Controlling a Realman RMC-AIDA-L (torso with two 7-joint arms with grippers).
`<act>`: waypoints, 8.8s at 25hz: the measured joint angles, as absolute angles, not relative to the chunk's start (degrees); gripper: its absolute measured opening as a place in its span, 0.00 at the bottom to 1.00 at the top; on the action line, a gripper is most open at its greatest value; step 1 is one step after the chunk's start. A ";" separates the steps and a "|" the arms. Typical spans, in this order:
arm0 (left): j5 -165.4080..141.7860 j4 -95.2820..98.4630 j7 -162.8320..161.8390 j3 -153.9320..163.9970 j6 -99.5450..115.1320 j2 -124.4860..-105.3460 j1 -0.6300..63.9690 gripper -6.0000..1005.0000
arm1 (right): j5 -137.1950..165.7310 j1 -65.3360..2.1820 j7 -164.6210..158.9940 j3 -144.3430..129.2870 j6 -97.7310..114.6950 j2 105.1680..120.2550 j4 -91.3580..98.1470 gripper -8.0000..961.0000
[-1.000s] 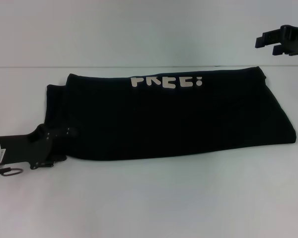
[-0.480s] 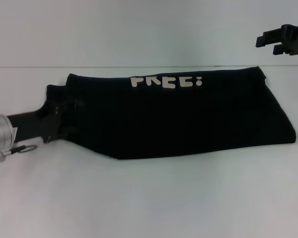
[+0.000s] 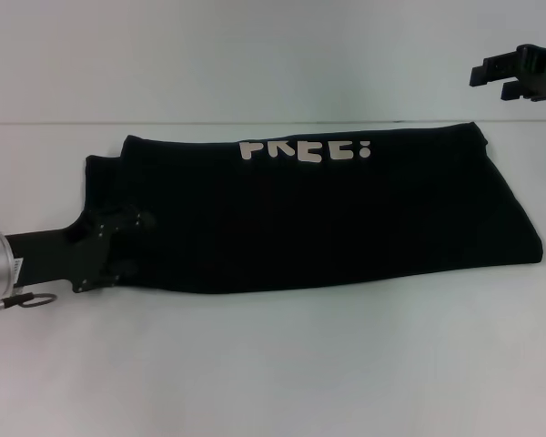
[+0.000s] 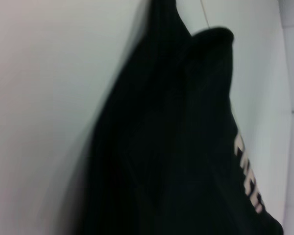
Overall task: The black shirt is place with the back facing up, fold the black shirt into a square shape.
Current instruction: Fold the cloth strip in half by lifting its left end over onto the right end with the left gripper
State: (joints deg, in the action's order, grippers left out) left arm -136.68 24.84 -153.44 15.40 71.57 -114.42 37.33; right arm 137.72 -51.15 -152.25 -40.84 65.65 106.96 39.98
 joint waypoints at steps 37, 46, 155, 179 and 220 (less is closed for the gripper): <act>-141.94 34.06 -152.22 12.56 77.65 -113.31 32.27 0.80 | 137.73 -50.62 -152.10 -40.78 65.69 106.79 39.99 0.66; -142.03 33.62 -155.82 12.84 79.11 -113.83 31.83 0.81 | 137.73 -50.77 -152.20 -40.78 65.75 106.79 39.99 0.66; -145.77 27.41 -159.07 17.88 68.58 -112.49 40.85 0.76 | 137.03 -49.31 -151.08 -38.28 68.55 106.17 41.04 0.66; -147.84 25.12 -160.88 20.78 63.74 -112.74 44.92 0.76 | 137.02 -48.99 -151.08 -37.14 68.73 106.04 41.40 0.66; -149.46 26.18 -161.98 22.60 66.75 -112.75 43.96 0.34 | 136.32 -48.22 -150.99 -35.68 70.68 105.60 41.72 0.66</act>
State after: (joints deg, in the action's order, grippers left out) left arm -149.46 26.18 -161.98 22.60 66.75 -112.75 43.96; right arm 136.32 -48.22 -150.99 -35.68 70.68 105.60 41.72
